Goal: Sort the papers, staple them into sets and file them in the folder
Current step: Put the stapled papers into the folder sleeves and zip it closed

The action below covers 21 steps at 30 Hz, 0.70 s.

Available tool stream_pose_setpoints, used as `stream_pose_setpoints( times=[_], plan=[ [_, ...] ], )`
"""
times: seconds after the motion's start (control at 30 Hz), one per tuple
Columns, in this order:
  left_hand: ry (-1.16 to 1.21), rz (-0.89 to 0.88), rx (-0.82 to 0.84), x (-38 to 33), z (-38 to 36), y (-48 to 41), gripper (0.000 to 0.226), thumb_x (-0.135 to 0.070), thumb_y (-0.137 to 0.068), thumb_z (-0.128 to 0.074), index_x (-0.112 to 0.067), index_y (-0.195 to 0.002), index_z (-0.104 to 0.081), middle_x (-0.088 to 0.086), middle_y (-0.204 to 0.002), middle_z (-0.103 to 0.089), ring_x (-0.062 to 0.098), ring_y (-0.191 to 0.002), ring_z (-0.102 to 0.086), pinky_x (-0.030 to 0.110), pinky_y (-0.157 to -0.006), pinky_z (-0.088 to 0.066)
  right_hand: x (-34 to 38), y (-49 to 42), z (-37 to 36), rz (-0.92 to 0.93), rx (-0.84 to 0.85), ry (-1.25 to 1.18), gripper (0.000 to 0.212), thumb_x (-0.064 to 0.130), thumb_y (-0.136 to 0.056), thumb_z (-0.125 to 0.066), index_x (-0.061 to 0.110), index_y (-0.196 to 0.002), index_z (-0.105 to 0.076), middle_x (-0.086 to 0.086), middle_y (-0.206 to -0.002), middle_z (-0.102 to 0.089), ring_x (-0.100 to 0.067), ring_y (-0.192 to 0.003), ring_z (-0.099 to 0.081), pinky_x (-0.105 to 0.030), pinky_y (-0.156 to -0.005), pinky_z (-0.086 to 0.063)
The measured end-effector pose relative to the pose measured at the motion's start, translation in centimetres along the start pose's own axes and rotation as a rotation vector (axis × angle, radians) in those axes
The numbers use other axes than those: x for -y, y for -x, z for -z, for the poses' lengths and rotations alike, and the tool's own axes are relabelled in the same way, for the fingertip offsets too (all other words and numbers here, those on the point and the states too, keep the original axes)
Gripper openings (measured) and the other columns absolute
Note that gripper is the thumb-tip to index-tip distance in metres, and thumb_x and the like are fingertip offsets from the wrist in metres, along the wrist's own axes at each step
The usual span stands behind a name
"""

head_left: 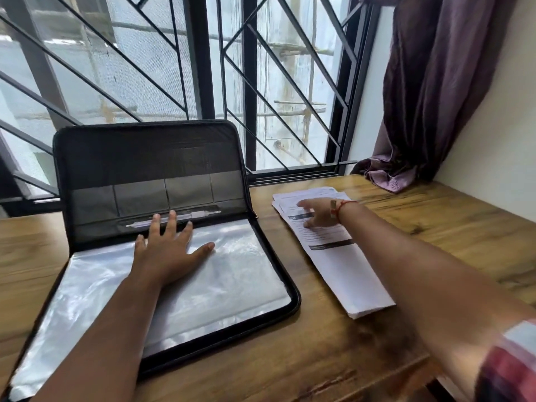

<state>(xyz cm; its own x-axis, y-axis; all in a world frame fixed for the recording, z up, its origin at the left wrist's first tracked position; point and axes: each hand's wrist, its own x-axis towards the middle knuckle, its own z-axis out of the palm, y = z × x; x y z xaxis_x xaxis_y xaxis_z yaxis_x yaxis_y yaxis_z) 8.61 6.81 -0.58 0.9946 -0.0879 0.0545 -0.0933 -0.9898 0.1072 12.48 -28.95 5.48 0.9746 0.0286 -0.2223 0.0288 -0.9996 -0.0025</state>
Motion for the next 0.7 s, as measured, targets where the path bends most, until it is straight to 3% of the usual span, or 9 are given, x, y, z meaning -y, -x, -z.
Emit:
stream_pose_setpoints(
  times=[0.1, 0.37, 0.6, 0.7],
  plan=[
    [0.0, 0.002, 0.006, -0.1, 0.0, -0.1, 0.099, -0.093, -0.076, -0.016, -0.039, -0.159, -0.012, -0.004, -0.166, 0.019, 0.025, -0.152, 0.021, 0.058, -0.121, -0.004, -0.3, -1.4, 0.8, 0.024, 0.039, 0.104, 0.065, 0.047, -0.087, -0.069, 0.028, -0.144, -0.045, 0.002, -0.147, -0.048, -0.024, -0.13, -0.05, -0.04, -0.11, -0.039],
    [0.003, 0.004, 0.003, -0.1, -0.1, -0.1, 0.101, -0.093, -0.074, -0.015, -0.038, -0.159, -0.013, -0.004, -0.167, 0.018, 0.024, -0.152, 0.021, 0.058, -0.121, -0.004, -0.2, -3.1, 2.0, 0.013, 0.055, 0.101, 0.064, 0.042, -0.079, -0.079, 0.015, -0.133, -0.057, -0.005, -0.13, -0.059, -0.024, -0.106, -0.058, -0.034, -0.087, -0.051],
    [-0.003, 0.001, 0.004, 0.0, -0.1, 0.0, 0.099, -0.092, -0.076, -0.014, -0.037, -0.159, -0.012, -0.004, -0.167, 0.018, 0.025, -0.152, 0.021, 0.057, -0.121, -0.005, -0.3, -1.4, 6.0, 0.069, -0.138, 0.1, 0.026, 0.038, -0.088, -0.072, 0.019, -0.104, -0.062, -0.003, -0.104, -0.062, -0.022, -0.092, -0.056, -0.029, -0.076, -0.042],
    [0.002, 0.002, 0.01, -0.1, 0.0, 0.1, 0.099, -0.091, -0.077, -0.014, -0.037, -0.159, -0.011, -0.003, -0.166, 0.019, 0.025, -0.152, 0.022, 0.057, -0.121, -0.004, 0.0, 0.6, 9.8, 0.092, -0.243, 0.04, 0.026, 0.035, -0.091, -0.068, 0.022, -0.114, -0.065, 0.002, -0.103, -0.058, -0.019, -0.095, -0.054, -0.029, -0.079, -0.039]
  ],
)
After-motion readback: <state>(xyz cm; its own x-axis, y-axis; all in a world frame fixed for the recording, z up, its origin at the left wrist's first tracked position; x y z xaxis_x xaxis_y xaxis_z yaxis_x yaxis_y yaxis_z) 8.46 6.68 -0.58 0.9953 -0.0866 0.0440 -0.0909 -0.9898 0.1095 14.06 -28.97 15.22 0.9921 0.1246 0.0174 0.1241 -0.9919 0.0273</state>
